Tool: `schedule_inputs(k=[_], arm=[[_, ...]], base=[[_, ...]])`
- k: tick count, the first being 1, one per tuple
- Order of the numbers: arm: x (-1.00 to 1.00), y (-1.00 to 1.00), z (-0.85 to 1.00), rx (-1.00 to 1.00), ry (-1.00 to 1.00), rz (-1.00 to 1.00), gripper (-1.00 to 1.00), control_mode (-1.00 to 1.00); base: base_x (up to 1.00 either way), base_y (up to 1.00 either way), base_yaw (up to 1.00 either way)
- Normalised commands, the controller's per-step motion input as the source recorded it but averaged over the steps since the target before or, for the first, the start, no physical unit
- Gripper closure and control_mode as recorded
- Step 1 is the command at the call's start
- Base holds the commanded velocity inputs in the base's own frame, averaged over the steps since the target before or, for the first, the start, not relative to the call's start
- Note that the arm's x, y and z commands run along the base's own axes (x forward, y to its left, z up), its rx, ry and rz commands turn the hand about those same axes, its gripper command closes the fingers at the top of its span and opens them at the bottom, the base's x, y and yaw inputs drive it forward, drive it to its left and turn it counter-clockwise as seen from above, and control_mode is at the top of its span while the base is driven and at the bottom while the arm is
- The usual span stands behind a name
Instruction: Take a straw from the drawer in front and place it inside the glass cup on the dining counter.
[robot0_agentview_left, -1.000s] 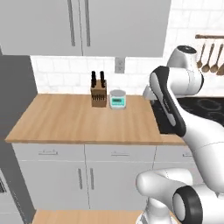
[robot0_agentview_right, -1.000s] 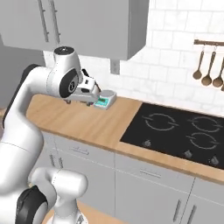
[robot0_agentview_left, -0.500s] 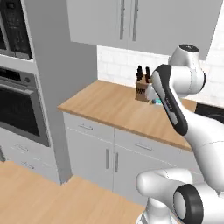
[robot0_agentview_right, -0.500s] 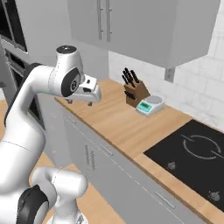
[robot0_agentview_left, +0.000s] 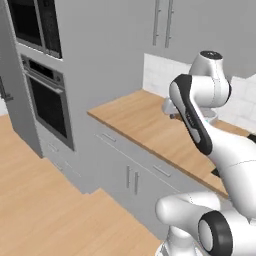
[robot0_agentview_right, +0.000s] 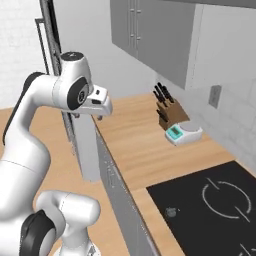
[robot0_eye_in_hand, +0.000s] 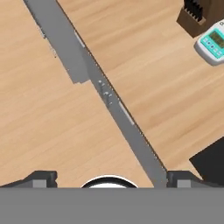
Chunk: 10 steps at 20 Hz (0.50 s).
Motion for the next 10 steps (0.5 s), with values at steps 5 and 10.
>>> schedule_inputs(k=[5, 10], arm=[[0.00, 0.00, 0.00, 0.00, 0.00, 0.00, -1.00, 1.00], [0.00, 0.00, 0.00, 0.00, 0.00, 0.00, -1.00, 1.00]], base=[[-0.27, -0.72, 0.27], [-0.48, -0.47, 0.04]])
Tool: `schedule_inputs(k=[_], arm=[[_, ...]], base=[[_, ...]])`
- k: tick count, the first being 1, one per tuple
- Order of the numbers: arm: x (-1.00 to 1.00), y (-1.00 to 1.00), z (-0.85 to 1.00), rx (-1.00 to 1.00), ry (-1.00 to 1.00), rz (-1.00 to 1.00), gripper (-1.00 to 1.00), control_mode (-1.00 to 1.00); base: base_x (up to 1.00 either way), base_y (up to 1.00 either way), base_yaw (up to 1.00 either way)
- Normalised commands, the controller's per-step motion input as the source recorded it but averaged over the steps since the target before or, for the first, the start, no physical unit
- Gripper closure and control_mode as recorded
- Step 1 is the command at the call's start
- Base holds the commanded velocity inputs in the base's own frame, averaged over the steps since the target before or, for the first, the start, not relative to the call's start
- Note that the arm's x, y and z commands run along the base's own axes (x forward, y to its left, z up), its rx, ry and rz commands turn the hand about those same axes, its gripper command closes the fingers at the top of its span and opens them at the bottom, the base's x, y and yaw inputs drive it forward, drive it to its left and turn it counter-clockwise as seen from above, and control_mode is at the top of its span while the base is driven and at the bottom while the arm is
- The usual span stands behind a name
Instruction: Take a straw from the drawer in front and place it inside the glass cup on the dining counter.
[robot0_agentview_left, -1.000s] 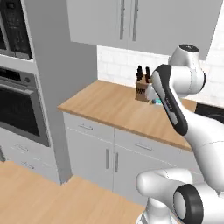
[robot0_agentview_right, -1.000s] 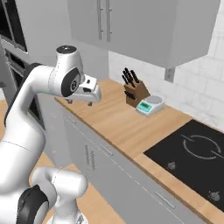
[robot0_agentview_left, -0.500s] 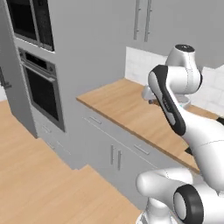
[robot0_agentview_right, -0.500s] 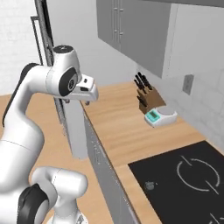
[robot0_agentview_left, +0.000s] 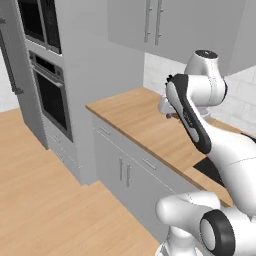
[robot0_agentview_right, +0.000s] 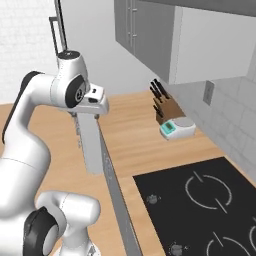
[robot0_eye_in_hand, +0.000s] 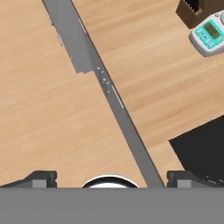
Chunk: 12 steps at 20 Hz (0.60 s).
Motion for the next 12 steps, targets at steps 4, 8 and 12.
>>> schedule_inputs(k=[4, 8, 12], arm=[[0.00, 0.00, 0.00, 0.00, 0.00, 0.00, -1.00, 1.00], [-0.03, -0.12, 0.00, 0.00, 0.00, 0.00, -1.00, -1.00], [0.19, 0.25, -0.15, -0.13, -0.04, -0.04, -1.00, -1.00]], base=[[-0.43, -0.48, 0.00], [-0.06, -0.10, 0.00], [0.00, 0.00, 0.00]])
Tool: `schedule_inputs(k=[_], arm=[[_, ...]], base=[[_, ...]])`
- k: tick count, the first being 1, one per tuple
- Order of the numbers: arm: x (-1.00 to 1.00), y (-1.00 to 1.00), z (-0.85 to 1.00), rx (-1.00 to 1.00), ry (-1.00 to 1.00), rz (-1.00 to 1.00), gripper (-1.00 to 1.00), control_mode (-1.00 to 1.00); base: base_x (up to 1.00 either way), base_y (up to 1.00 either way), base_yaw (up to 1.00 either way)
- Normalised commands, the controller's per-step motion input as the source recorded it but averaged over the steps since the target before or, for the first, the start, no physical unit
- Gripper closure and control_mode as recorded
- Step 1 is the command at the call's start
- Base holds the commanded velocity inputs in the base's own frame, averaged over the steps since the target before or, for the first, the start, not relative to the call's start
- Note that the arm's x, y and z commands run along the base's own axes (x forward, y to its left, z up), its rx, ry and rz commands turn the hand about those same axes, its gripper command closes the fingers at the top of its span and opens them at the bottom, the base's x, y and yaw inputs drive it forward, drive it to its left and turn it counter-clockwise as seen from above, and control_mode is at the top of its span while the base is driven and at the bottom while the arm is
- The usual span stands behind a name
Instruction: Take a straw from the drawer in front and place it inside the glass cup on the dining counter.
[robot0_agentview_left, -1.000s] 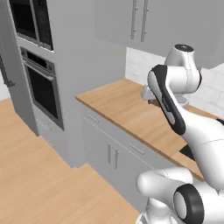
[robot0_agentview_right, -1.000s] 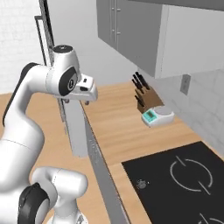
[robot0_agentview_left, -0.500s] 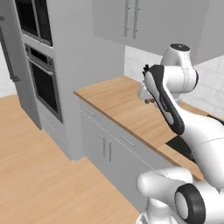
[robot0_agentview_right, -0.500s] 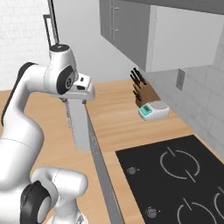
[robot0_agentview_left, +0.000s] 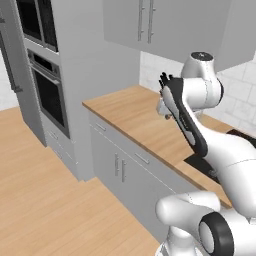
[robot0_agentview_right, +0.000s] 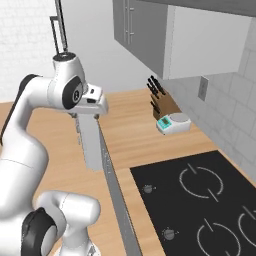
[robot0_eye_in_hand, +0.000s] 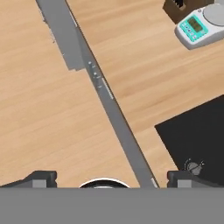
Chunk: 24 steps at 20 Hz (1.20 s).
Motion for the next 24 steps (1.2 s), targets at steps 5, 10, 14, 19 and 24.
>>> schedule_inputs(k=[5, 10, 14, 19, 24], arm=[[0.41, 0.88, -0.40, -0.33, -0.17, -0.08, -1.00, -1.00], [0.32, 0.83, -0.62, -0.38, -0.19, -0.10, -1.00, -1.00], [0.38, 0.68, -0.77, -0.42, -0.15, -0.12, -1.00, -1.00], [0.29, 0.44, -0.77, -0.44, -0.16, -0.12, -1.00, -1.00], [0.21, 0.09, -0.75, -0.36, -0.08, -0.13, -1.00, -1.00]], base=[[0.00, 0.00, 0.00], [0.00, 0.00, 0.00], [0.00, 0.00, 0.00], [0.00, 0.00, 0.00], [0.00, 0.00, 0.00]])
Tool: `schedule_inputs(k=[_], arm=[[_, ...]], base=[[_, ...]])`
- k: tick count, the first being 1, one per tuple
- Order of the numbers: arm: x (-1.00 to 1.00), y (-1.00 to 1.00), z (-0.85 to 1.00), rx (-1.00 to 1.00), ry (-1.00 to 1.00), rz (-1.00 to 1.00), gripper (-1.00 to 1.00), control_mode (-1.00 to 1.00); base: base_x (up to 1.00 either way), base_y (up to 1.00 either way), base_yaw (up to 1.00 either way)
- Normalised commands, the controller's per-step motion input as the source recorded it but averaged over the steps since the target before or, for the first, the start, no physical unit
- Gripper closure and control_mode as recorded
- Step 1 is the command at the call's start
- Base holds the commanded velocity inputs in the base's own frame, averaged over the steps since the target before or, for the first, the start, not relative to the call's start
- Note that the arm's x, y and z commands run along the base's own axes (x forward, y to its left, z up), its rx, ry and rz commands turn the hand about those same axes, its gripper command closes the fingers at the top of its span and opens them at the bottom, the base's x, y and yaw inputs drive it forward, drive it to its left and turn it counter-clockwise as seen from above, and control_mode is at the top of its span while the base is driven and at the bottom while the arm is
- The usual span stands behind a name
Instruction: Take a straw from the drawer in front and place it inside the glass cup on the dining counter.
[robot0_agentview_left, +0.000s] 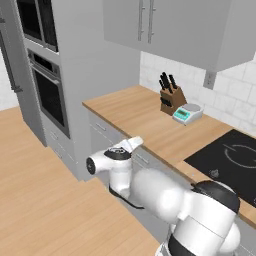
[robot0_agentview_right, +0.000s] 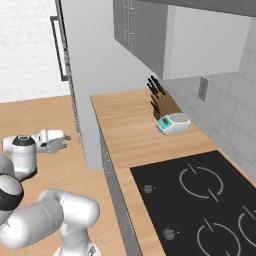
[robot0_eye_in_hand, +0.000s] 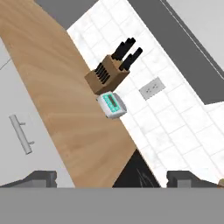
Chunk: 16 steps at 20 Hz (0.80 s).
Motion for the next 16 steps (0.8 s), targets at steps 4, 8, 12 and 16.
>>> schedule_inputs(k=[4, 8, 12, 16], arm=[[0.39, 0.00, -0.61, -0.26, 0.00, -0.18, -1.00, -1.00], [0.45, 0.00, -0.54, -0.19, 0.00, -0.21, -1.00, -1.00], [0.33, 0.00, -0.54, -0.16, 0.00, -0.18, -1.00, -1.00], [0.22, -0.04, -0.53, -0.12, 0.07, -0.12, -1.00, -1.00]], base=[[0.00, 0.00, 0.00], [0.00, 0.00, 0.00], [0.00, 0.00, 0.00], [0.00, 0.00, 0.00]])
